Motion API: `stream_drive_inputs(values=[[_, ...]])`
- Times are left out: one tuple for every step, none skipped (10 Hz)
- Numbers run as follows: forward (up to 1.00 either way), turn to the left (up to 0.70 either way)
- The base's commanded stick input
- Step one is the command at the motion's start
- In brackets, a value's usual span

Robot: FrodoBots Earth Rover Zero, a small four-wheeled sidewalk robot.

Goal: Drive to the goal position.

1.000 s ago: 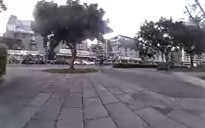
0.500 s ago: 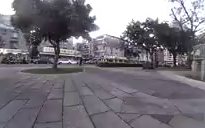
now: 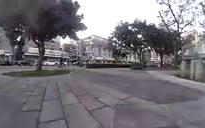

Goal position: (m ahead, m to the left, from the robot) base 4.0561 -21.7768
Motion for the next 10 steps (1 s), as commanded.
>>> stream_drive_inputs(values=[[1.00, 0.00], [1.00, 0.00], [1.00, 0.00], [1.00, 0.00], [1.00, 0.00], [1.00, 0.00], [1.00, 0.00], [1.00, 0.00], [1.00, 0.00], [1.00, 0.00]])
